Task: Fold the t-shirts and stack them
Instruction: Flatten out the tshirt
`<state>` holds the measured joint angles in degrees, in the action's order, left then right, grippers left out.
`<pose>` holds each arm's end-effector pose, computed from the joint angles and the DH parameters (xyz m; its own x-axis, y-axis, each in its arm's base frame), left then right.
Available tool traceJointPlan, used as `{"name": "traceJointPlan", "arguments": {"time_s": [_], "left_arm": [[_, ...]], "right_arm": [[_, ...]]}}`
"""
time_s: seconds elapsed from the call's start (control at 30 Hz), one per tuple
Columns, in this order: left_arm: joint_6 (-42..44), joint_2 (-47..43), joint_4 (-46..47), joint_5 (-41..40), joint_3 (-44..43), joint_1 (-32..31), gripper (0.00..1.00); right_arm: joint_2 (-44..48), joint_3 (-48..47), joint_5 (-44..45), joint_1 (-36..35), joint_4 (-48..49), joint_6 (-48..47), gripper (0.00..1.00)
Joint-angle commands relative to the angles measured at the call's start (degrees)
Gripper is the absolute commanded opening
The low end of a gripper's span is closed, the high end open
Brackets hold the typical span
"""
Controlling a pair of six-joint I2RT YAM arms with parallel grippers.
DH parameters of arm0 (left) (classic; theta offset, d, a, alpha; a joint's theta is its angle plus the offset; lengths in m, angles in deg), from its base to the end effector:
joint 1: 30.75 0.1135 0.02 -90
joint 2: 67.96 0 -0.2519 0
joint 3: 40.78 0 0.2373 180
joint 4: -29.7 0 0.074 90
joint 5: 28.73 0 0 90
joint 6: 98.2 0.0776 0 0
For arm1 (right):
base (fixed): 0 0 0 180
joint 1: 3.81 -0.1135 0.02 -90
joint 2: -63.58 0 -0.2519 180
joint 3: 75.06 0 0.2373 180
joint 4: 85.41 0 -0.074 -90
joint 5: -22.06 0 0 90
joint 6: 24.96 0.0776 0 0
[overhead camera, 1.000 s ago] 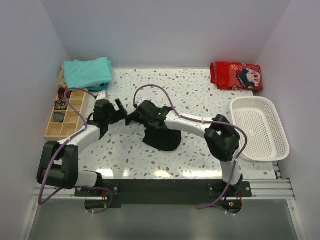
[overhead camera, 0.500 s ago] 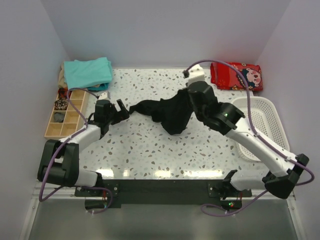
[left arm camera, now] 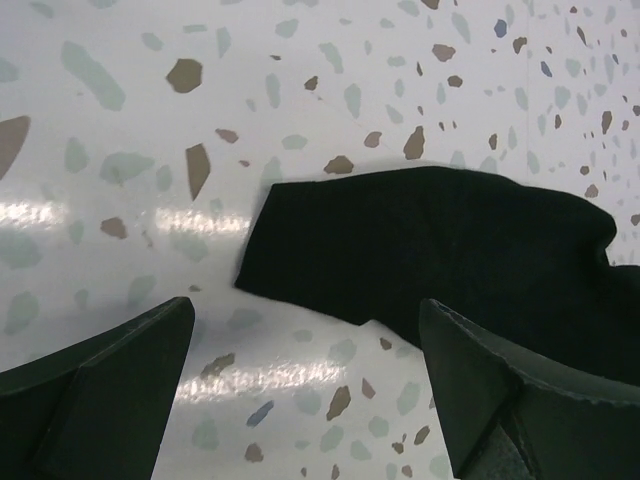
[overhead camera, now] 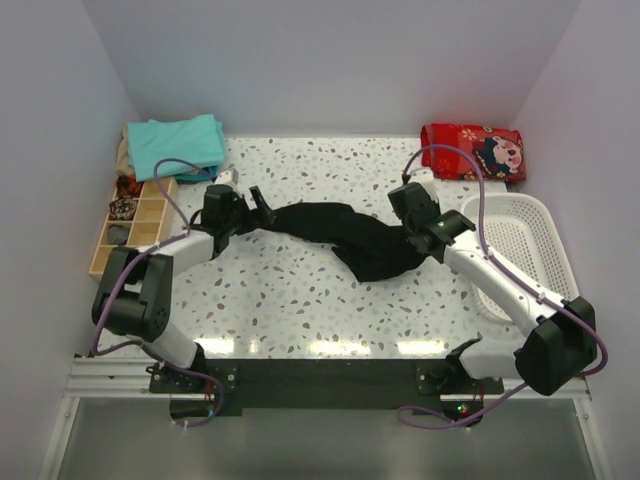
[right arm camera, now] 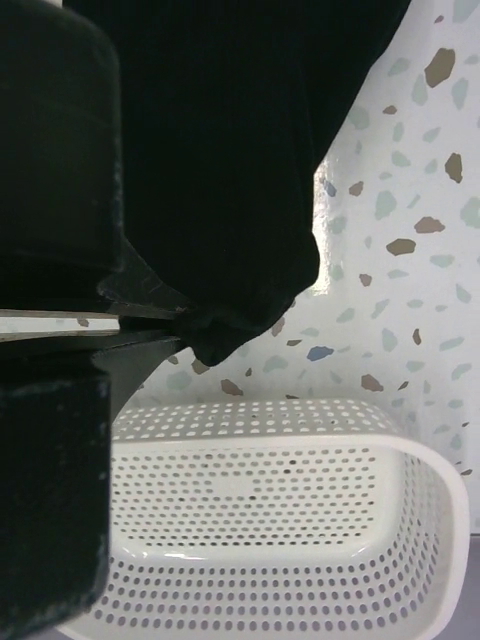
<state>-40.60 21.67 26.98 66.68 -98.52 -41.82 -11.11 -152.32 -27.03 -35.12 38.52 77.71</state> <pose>0.3365 -0.0733 0.1541 -0.6139 -0.4235 -0.6662 -0.0730 0.8708 -0.4862 0.2566 0.0966 0.2605 -0.6832 -0.2215 -0.6958 0.0922 0.9191 -0.3831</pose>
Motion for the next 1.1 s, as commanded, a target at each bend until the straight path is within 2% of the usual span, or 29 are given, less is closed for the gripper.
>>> {"name": "traceJointPlan", "arguments": {"time_s": [0.0, 0.23, 0.53, 0.57, 0.6, 0.7, 0.73, 0.8, 0.87, 1.07], "left_arm": [[0.4, 5.1, 2.8, 1.6, -6.4, -2.6, 1.00], [-3.3, 10.9, 6.5, 2.1, -7.0, -5.8, 1.00], [-3.1, 17.5, 7.5, 1.0, -9.9, -6.6, 1.00], [-3.0, 18.1, 7.9, 1.5, -10.1, -6.7, 0.97], [-2.8, 18.7, 8.2, 2.0, -10.6, -6.7, 0.92], [-3.1, 20.4, 9.8, 3.1, -11.2, -6.9, 0.52], [-3.2, 20.6, 10.1, 3.2, -11.3, -6.9, 0.30], [-2.9, 20.5, 10.0, 3.2, -11.7, -7.0, 0.09], [-2.0, 20.2, 9.9, 2.9, -12.5, -7.1, 0.01], [0.9, 16.6, 6.5, 2.1, -14.8, -7.2, 0.00]], "right_arm": [[-0.9, -1.5, -2.7, 0.5, 4.9, 0.6, 0.00], [-1.2, -1.5, -4.8, 1.3, 7.3, -0.4, 0.00], [-1.7, -1.6, -6.3, 1.6, 7.9, -0.3, 0.00], [-1.8, -1.6, -6.3, 1.6, 7.9, -0.3, 0.00], [-1.9, -1.6, -6.4, 1.6, 7.9, -0.3, 0.00], [-2.1, -1.6, -6.5, 1.6, 8.0, -0.3, 0.00], [-2.0, -1.6, -6.5, 1.6, 8.1, -0.3, 0.00], [-2.0, -1.6, -6.3, 1.8, 8.1, -0.4, 0.00], [-1.9, -1.6, -6.1, 1.9, 8.2, -0.5, 0.00], [-1.2, -2.3, -5.8, 1.9, 7.5, -0.5, 0.00]]}}
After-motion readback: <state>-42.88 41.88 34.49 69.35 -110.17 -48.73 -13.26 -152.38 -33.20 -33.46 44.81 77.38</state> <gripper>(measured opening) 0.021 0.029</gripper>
